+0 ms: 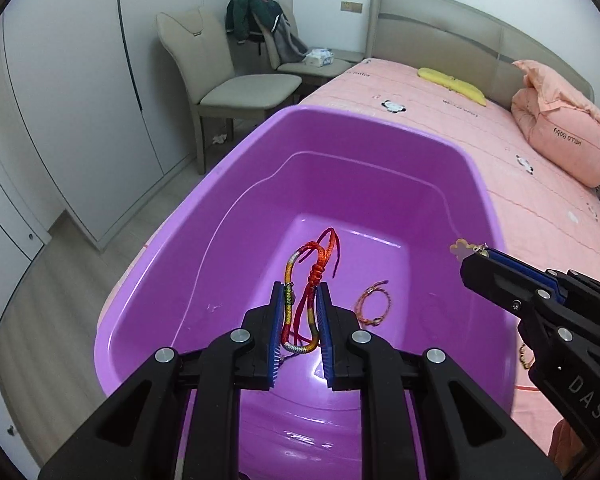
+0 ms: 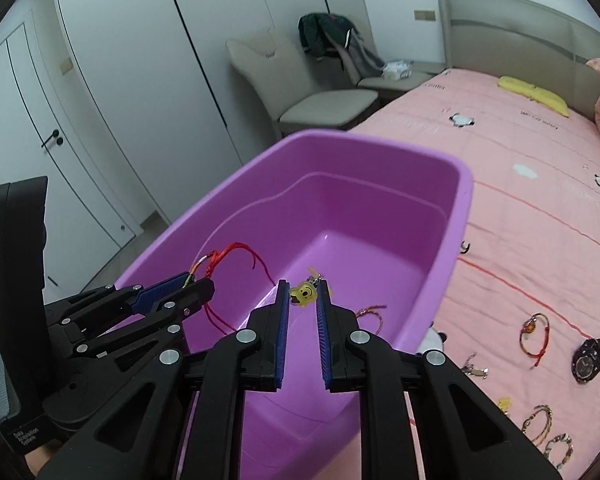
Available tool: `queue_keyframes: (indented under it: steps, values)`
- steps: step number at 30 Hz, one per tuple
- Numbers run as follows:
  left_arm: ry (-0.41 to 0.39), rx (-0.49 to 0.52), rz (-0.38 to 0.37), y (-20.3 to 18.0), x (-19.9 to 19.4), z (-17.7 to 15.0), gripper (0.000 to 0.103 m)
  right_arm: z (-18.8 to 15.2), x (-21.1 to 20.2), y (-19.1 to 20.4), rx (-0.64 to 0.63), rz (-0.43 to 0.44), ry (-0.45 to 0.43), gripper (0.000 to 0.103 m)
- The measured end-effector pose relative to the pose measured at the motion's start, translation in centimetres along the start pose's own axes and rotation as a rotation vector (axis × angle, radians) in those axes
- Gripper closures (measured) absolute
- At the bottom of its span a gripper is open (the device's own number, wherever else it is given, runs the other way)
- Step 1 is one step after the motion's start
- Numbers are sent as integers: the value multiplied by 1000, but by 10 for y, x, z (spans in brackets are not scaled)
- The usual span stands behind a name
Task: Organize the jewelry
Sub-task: 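Carry both items over purple basin and open both tools to drop them, then withdraw both open tools from the basin back over the bedspread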
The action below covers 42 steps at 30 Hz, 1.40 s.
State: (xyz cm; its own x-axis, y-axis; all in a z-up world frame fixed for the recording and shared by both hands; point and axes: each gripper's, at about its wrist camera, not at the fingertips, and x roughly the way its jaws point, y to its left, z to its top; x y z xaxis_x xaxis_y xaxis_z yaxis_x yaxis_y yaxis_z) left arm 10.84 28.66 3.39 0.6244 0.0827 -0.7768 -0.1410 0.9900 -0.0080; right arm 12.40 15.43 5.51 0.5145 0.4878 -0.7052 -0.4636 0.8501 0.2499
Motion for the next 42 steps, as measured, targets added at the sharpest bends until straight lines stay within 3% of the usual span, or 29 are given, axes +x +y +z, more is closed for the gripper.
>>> queue_keyframes:
  steps: [11, 13, 14, 16, 26, 42]
  values:
    - [73, -22, 5, 8, 32, -7, 85, 0, 31, 5, -24, -54, 83, 90]
    - [66, -32, 20, 8, 30, -6, 71, 0, 30, 4, -29, -75, 77, 89]
    - [54, -39, 38, 9, 27, -6, 47, -1, 30, 3, -27, -79, 76, 85]
    - [8, -55, 47, 10, 19, -5, 22, -1, 25, -1, -11, -77, 61, 73]
    - [-12, -77, 104, 16, -3, -11, 20, -6, -2, -11, 16, -73, 2, 69]
    - [-48, -109, 108, 8, -40, -33, 14, -35, -52, -15, 53, -42, -77, 61]
